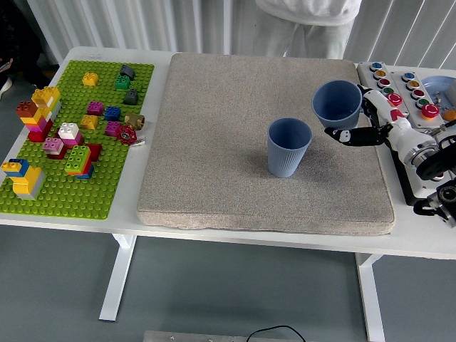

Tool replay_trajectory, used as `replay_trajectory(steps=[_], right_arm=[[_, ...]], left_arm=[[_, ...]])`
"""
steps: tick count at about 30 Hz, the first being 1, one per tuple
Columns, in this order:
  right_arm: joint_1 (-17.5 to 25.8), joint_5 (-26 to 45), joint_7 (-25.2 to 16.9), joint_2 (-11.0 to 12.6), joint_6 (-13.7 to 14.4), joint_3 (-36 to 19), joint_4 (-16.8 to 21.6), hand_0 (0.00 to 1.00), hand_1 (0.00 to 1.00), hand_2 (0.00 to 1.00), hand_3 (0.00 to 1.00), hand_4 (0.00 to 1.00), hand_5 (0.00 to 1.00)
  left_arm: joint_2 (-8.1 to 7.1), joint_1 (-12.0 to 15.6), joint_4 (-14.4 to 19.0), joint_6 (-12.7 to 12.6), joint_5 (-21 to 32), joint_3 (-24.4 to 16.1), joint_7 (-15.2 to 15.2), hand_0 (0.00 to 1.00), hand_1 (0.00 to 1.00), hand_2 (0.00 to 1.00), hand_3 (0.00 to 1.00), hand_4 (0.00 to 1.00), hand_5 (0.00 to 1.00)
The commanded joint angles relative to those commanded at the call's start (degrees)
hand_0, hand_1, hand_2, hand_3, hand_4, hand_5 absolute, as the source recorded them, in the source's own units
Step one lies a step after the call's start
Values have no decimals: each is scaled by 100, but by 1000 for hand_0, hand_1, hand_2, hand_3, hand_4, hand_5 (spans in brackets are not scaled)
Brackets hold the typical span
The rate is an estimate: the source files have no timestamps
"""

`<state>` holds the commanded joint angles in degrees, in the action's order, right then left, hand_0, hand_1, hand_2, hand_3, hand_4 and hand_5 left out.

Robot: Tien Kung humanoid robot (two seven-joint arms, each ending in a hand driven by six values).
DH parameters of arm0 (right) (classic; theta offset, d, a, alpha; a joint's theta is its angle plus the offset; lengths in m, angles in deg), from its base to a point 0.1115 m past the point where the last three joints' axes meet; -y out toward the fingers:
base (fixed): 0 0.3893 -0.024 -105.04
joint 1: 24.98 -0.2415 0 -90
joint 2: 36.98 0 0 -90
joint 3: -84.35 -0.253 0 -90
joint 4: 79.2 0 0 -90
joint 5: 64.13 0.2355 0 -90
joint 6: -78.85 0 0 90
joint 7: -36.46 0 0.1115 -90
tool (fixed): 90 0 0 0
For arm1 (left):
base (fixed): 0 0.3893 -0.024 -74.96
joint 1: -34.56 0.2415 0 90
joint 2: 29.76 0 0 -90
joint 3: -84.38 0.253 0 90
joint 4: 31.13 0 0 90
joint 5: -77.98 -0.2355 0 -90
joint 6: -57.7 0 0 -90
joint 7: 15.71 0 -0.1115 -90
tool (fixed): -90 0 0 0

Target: Pick cup pour cup place

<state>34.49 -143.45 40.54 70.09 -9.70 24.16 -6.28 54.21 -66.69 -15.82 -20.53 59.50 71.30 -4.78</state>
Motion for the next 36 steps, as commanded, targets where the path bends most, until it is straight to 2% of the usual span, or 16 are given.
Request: replay_trajectory(steps=[10,20,36], right_arm=[[-40,-541,70,-8,197,172,83,827,775,713,786,725,50],[-158,-1753,265,-14,470,315,178,828,775,713,786,724,51],[-98,-2982,607,-43,563,383,548,835,776,713,789,725,55]], left_arm=[[1,-4,0,1,-8,-7,1,800,837,873,796,521,998],[-5,-2,1,3,-20,-16,9,800,838,873,794,522,998],[-13,26,5,7,-40,-32,25,801,838,873,794,521,998]])
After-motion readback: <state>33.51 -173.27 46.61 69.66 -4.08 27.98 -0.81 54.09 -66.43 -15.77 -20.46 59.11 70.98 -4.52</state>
